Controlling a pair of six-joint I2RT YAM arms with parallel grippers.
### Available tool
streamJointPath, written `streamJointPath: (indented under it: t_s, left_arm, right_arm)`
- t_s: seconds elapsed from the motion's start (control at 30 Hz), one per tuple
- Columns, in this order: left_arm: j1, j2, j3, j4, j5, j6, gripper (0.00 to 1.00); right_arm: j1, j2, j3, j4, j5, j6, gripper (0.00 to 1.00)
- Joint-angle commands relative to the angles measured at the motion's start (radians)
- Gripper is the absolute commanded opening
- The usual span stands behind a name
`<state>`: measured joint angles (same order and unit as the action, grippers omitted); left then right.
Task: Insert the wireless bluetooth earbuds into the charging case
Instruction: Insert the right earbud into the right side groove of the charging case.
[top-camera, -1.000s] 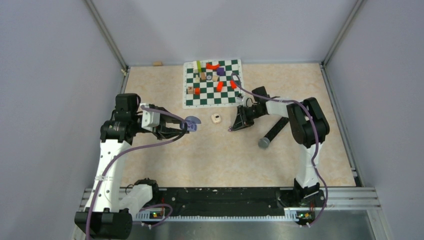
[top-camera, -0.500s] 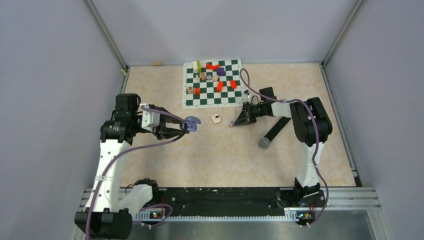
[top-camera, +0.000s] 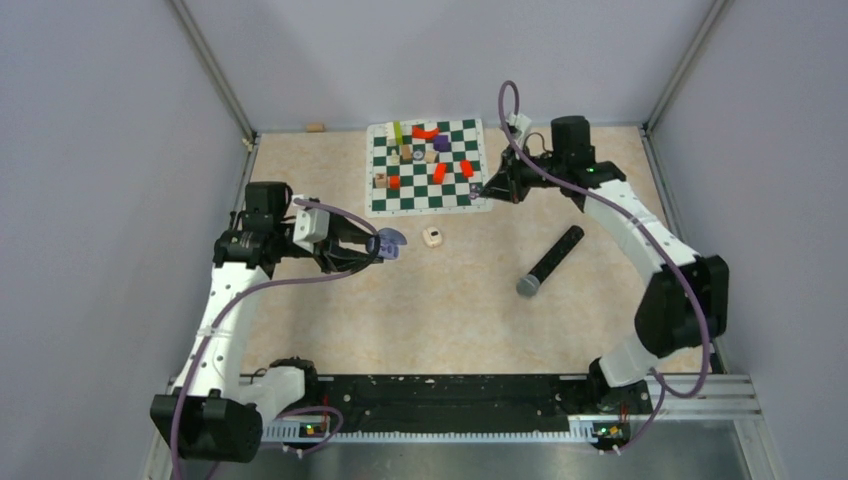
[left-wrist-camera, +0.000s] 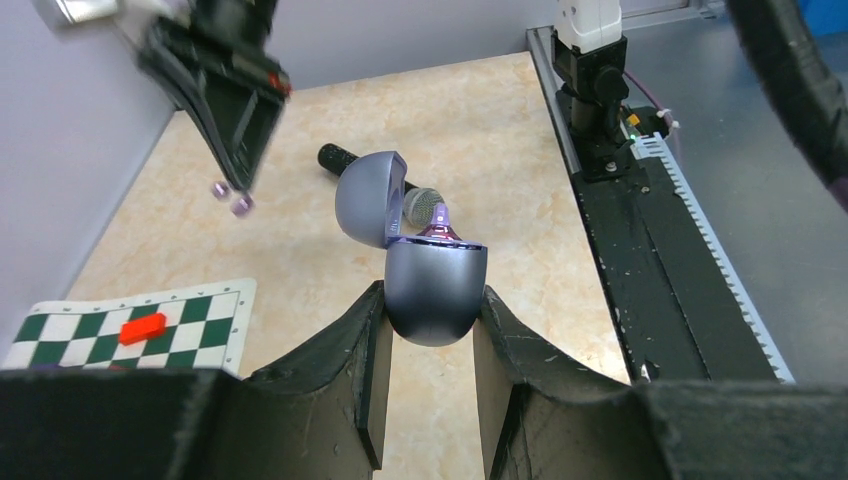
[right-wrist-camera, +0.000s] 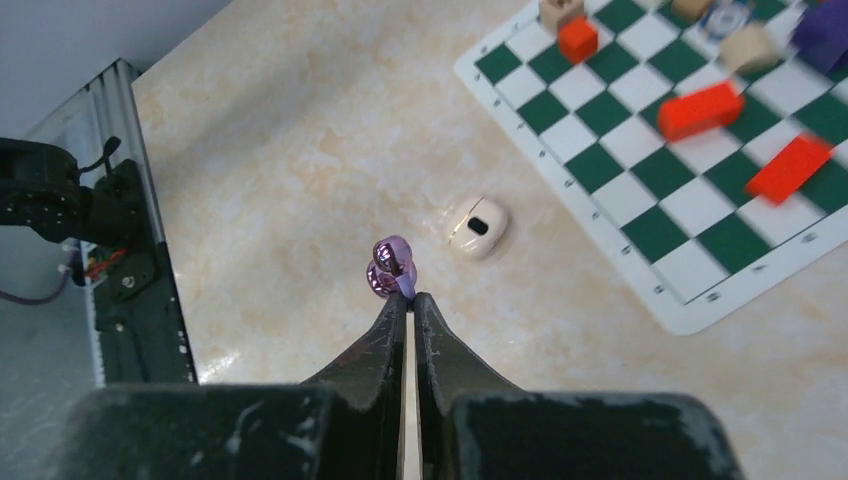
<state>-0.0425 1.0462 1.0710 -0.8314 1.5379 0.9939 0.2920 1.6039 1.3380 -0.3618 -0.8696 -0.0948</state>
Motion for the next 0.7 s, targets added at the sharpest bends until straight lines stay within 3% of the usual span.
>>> streamJointPath:
  t_s: [0.0, 0.27, 0.47, 0.53, 0.63, 0.67]
  left_arm:
    - [-0.054, 0.029, -0.019, 0.122, 0.08, -0.097, 0.0]
    - [-0.174, 0.154, -0.028, 0.267, 0.032, -0.248, 0.0]
    - [-0.217, 0.237, -0.026, 0.385, -0.02, -0.377, 0.0]
    - [-0.229, 0.227, -0.057, 0.553, -0.077, -0.582, 0.0]
    - [-0.228, 0.186, -0.206, 1.133, -0.189, -1.092, 0.0]
    - [-0.228, 0.176, -0.244, 1.263, -0.218, -1.186, 0.0]
  right_arm:
    - [0.046, -0.166, 0.058, -0.134, 0.08, -0.229, 0.0]
    - [0.194, -0.349, 0.044, -0.189, 0.165, -0.403, 0.0]
    - [0.275, -0.439, 0.011, -0.196, 0.181, -0.438, 0.0]
    - [0.333, -0.45, 0.003, -0.212, 0.197, -0.449, 0.0]
    - [0.424, -0.446, -0.014, -0.227, 0.248, -0.469, 0.0]
    - [0.451, -0.44, -0.022, -0.219, 0.273, -0.469, 0.0]
